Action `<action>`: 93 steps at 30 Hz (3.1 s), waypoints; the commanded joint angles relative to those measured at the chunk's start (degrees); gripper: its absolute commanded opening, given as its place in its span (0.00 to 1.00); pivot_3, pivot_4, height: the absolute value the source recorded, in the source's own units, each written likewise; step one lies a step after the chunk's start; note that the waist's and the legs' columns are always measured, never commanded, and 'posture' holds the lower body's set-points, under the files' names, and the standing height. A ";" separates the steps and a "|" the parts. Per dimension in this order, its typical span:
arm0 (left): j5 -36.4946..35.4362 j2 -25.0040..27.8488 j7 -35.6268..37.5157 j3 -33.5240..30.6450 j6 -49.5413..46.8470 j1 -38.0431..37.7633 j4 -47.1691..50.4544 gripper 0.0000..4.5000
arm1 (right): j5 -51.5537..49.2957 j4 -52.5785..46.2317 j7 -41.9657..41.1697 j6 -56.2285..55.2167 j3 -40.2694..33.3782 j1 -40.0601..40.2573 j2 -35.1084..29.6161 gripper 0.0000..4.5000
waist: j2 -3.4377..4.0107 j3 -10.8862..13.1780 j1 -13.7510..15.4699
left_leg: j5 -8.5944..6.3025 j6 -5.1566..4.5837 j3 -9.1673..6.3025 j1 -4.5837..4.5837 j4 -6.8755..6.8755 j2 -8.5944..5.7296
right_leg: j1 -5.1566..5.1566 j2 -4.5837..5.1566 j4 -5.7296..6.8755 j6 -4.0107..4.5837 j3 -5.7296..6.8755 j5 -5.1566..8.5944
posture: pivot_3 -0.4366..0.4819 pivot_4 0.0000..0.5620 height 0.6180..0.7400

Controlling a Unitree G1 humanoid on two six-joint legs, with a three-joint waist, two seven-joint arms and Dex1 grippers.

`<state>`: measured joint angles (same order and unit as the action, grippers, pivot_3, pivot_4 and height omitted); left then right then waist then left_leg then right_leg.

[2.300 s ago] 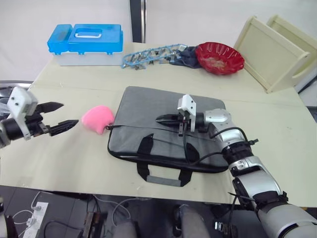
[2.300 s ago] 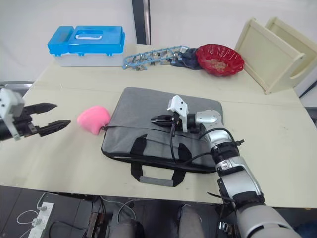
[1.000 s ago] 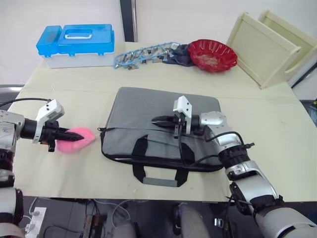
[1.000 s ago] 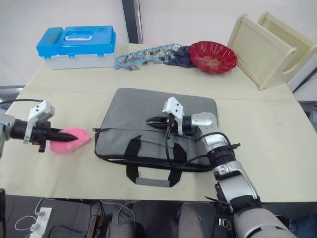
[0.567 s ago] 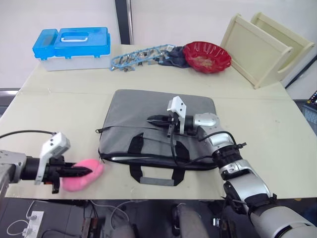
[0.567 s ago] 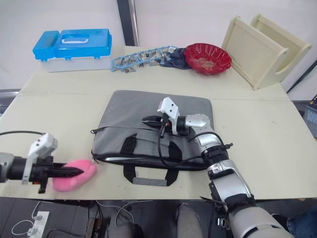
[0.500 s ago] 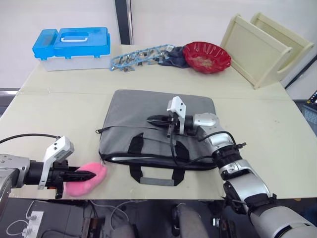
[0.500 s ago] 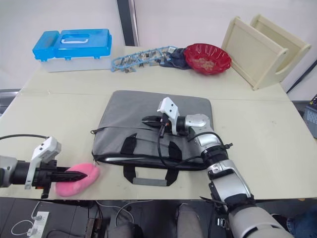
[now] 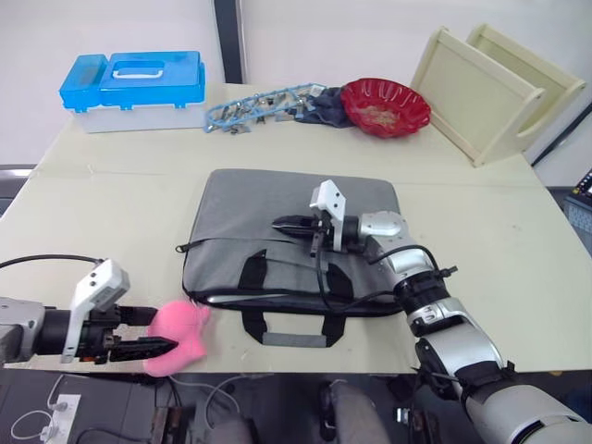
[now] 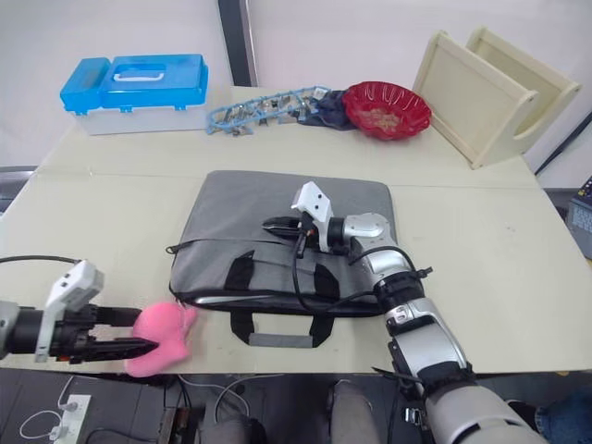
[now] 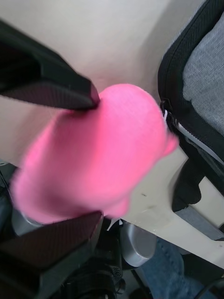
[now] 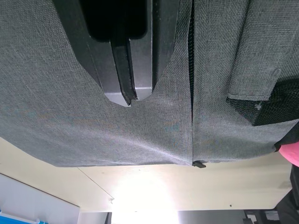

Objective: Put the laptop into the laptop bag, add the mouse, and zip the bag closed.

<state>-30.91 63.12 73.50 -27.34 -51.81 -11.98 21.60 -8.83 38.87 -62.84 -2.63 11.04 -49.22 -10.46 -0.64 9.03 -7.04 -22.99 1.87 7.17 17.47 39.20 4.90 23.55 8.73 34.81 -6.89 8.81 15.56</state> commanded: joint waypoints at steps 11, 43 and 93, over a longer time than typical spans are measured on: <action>-1.72 17.49 15.15 5.64 10.77 7.83 -12.81 0.99 | 3.87 5.10 0.69 1.63 2.49 2.67 -0.46 0.00 | 0.11 -0.01 1.27 | -0.04 0.20 0.30 -0.25 -0.05 0.16 | 0.11 -0.26 0.19 0.29 -0.30 0.17 | 0.48 0.27 1.00; -3.44 15.90 18.89 48.29 22.07 34.30 -21.06 0.81 | 4.08 4.94 0.94 2.46 2.36 2.67 -0.79 0.00 | 0.02 -0.17 2.16 | -0.06 0.17 1.09 -0.30 -0.15 0.20 | 0.39 -0.36 0.37 0.24 -0.82 0.15 | 0.48 0.27 1.00; -1.36 -5.28 -6.31 27.61 13.70 17.00 -5.87 0.01 | 3.03 -3.72 -1.03 8.40 2.12 4.32 1.21 0.00 | 0.21 -0.44 1.79 | -0.13 0.30 1.53 -0.33 -0.19 0.51 | 0.99 -0.64 0.66 0.38 -1.28 0.22 | 0.48 0.27 1.00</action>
<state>-33.77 56.52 66.89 2.96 -39.58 5.93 17.85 -5.45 36.03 -60.71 -1.03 10.89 -48.55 -8.71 -0.43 8.58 -5.25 -23.12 2.17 8.70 17.14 39.02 5.43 24.58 8.07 35.45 -6.50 7.54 15.78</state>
